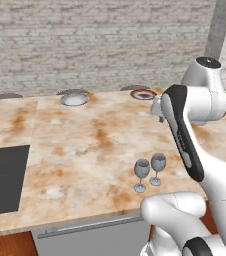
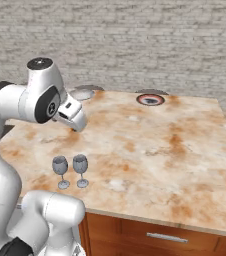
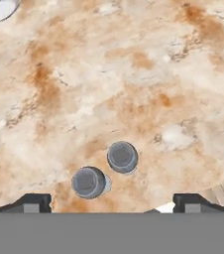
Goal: Retrieve the wine glasses from the counter and place one next to each plate.
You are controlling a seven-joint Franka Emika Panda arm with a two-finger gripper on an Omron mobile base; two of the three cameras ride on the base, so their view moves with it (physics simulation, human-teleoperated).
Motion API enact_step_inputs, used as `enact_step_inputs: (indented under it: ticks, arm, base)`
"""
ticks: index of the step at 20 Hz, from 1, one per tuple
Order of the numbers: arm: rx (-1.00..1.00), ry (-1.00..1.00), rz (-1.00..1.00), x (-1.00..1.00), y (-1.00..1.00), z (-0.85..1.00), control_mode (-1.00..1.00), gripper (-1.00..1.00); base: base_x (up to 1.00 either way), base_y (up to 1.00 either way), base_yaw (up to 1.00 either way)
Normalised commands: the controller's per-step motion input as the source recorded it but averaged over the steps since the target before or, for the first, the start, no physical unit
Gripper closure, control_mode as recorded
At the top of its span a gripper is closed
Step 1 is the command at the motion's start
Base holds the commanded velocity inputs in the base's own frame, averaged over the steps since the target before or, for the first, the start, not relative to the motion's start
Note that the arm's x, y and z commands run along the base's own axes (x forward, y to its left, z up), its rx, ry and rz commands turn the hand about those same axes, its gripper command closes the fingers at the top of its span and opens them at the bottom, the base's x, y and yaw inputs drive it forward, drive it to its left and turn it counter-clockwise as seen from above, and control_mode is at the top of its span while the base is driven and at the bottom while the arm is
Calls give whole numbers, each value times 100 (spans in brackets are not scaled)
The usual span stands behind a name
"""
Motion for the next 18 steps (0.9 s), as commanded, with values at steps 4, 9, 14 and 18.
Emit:
enact_step_inputs:
  ticks: [4, 9, 14, 18]
  arm:
    - [59, 3, -53, -50, -20, 0, -100, -100]
    - [41, 14, -28, -26, -21, 0, -100, -100]
    - [44, 38, -5, 0, -28, -15, -100, -100]
    - [59, 30, 2, 4, -34, -23, -100, -100]
  base:
    - [0, 0, 0]
    - [0, 0, 0]
    - [0, 0, 0]
    - [0, 0, 0]
